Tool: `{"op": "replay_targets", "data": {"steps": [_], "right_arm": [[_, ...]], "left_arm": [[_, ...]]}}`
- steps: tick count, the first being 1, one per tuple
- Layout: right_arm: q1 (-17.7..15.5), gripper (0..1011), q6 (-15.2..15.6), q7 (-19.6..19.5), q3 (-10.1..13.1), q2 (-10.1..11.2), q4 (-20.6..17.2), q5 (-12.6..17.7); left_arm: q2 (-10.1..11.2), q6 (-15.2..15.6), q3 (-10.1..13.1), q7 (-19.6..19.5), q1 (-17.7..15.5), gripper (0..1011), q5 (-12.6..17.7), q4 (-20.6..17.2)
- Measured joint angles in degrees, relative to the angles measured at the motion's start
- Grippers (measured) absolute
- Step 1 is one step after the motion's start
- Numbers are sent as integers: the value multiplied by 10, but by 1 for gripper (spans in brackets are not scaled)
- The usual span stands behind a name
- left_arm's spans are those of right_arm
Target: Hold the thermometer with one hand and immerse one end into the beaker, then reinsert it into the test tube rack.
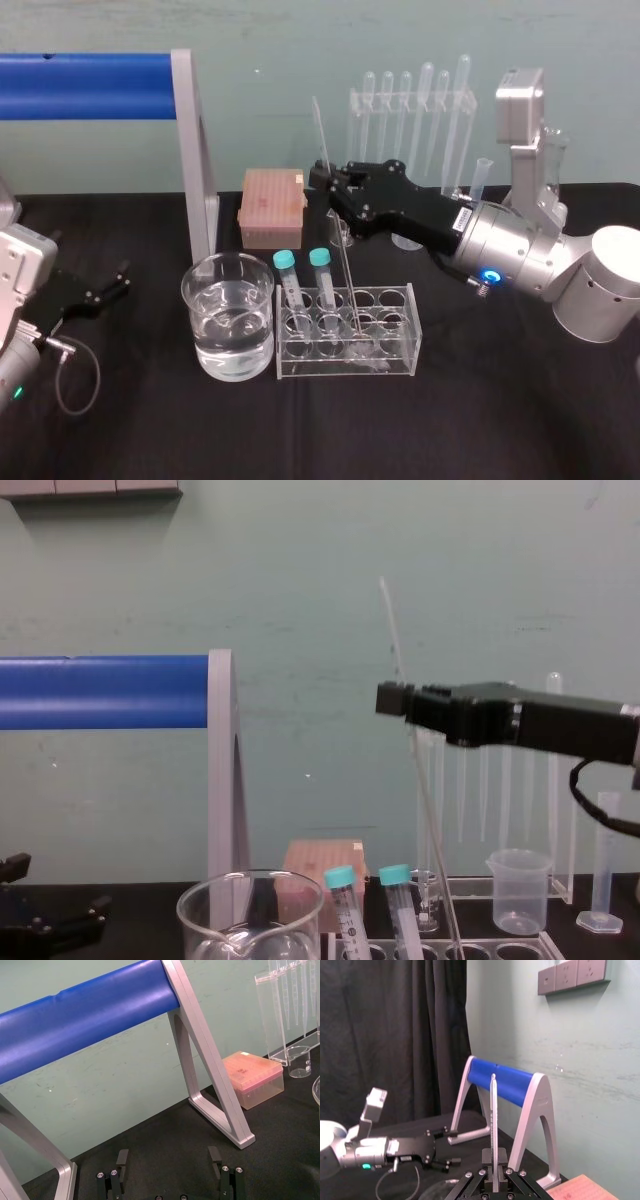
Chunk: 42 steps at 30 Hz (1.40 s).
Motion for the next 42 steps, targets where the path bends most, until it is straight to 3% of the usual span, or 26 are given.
{"op": "replay_targets", "data": {"steps": [16,37,42], "right_arm": [[28,57,9,15,-20,-29,64,-51],[32,59,10,21,-20,-34,71,-58],[31,182,11,21,-20,-33,71,-58]], "left_arm": [[0,0,0,0,0,1008,0,0],[0,0,0,0,0,1008,0,0],[0,0,0,0,0,1008,0,0]]}}
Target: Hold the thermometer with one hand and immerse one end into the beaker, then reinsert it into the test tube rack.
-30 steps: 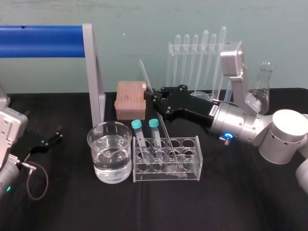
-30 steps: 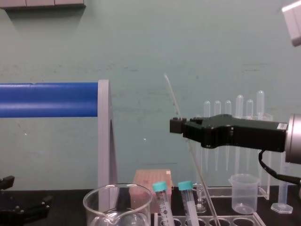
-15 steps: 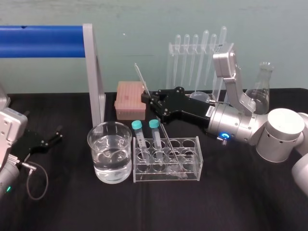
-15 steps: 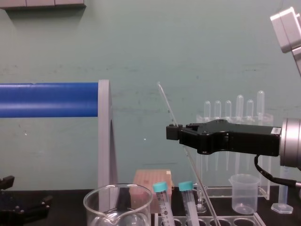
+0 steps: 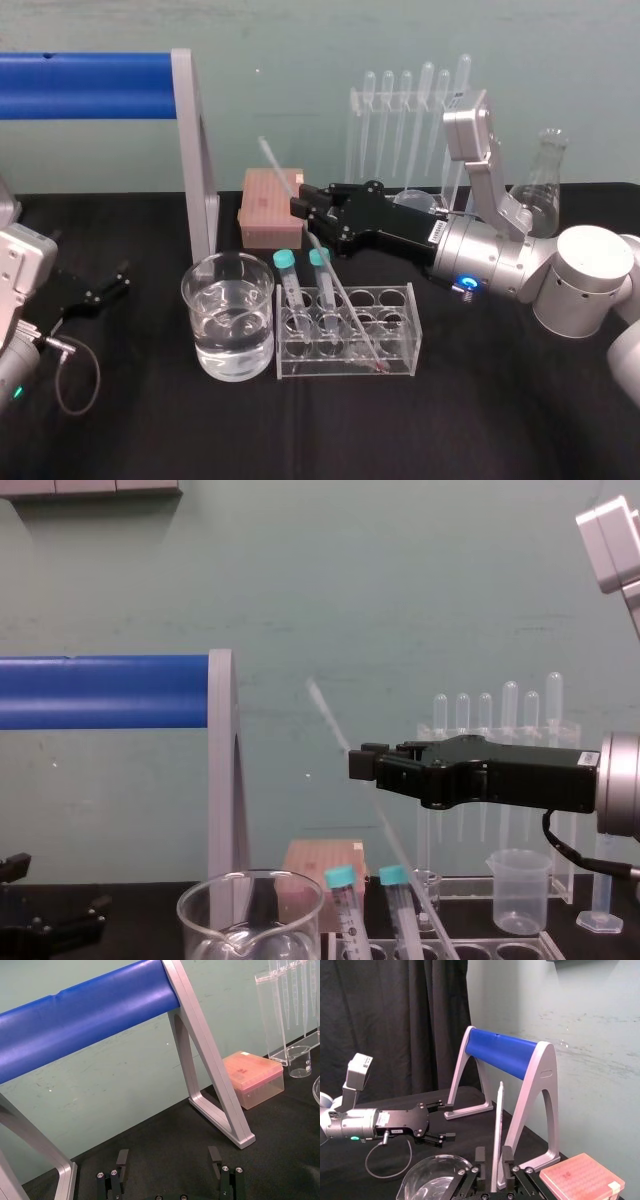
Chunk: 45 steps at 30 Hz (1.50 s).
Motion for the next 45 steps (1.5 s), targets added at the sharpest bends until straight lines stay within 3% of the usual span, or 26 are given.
{"op": "replay_targets", "data": {"steps": [7,17,21,23,24,27,30,34,38,45], "right_arm": [[0,437,0,-1,0,0,0,0],[-1,721,0,-1,0,0,-1,1],[-16,834,0,-7,23,11,-17,18],[-33,906,-3,-30,53,24,-33,32],[-33,917,-3,-30,53,24,-33,32],[-54,1003,-6,-70,86,38,-44,36],[-83,1003,6,-151,116,54,-44,10],[-102,1002,40,-219,121,61,-32,-28],[-110,1003,68,-248,114,59,-18,-52],[-113,1002,90,-256,105,48,4,-71]], "left_arm": [[0,0,0,0,0,1008,0,0],[0,0,0,0,0,1008,0,0],[0,0,0,0,0,1008,0,0],[0,0,0,0,0,1008,0,0],[0,0,0,0,0,1008,0,0],[0,0,0,0,0,1008,0,0],[0,0,0,0,0,1008,0,0],[0,0,0,0,0,1008,0,0],[0,0,0,0,0,1008,0,0],[0,0,0,0,0,1008,0,0]]}}
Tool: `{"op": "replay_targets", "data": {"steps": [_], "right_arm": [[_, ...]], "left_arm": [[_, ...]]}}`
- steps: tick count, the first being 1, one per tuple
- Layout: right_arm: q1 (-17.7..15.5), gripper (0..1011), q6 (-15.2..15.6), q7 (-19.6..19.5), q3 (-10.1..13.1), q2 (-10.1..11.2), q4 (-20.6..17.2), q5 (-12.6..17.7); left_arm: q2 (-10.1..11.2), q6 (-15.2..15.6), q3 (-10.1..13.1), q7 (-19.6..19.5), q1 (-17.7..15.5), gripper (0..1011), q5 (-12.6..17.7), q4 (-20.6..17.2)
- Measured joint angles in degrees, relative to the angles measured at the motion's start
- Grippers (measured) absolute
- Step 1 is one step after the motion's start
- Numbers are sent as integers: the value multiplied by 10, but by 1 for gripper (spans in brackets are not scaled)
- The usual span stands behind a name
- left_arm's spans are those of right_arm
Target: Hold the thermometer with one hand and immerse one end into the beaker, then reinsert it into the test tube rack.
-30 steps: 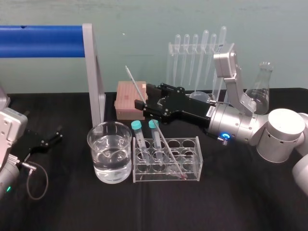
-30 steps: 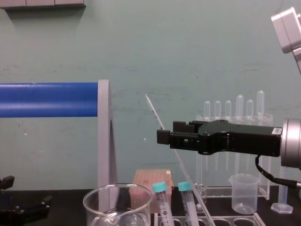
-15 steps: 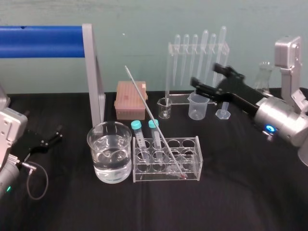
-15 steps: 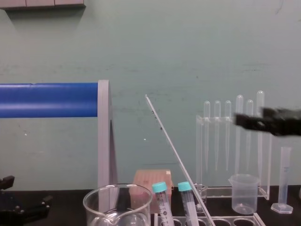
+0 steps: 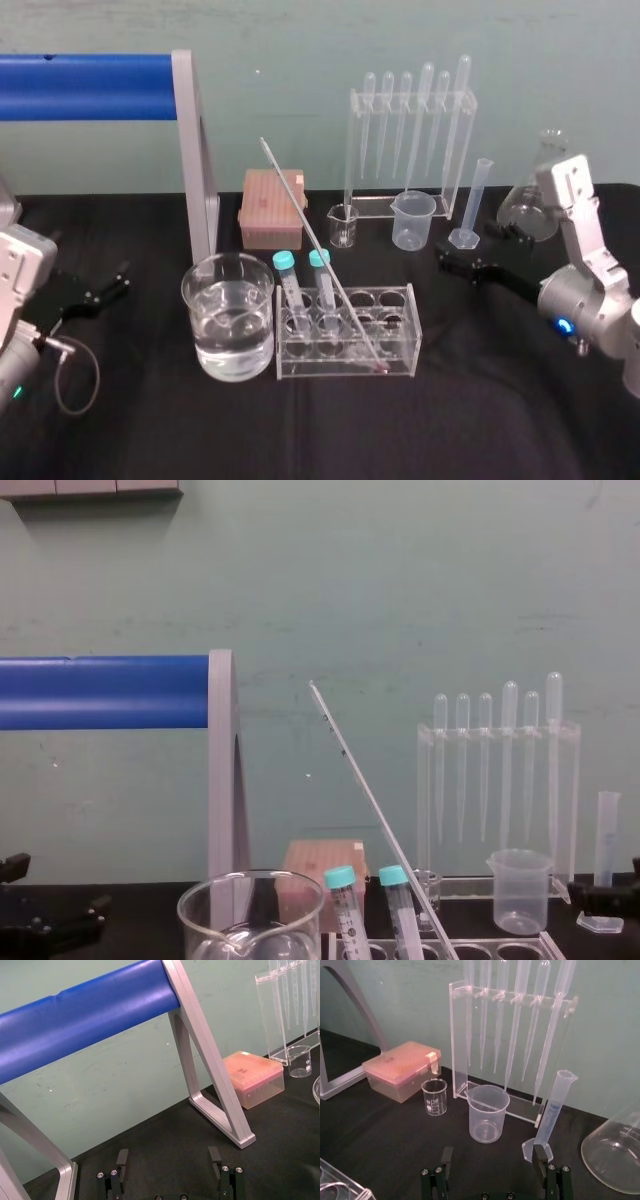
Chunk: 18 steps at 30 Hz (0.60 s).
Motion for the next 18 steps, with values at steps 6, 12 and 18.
{"op": "replay_targets", "data": {"steps": [6,12,18], "right_arm": [[0,1003,-1,-1,1,1,-2,1],[-1,1003,-2,-2,3,2,-4,2],[-1,1003,-2,-2,3,3,-5,3]], "left_arm": [[0,0,0,0,0,1008,0,0],[0,0,0,0,0,1008,0,0],[0,0,0,0,0,1008,0,0]]}}
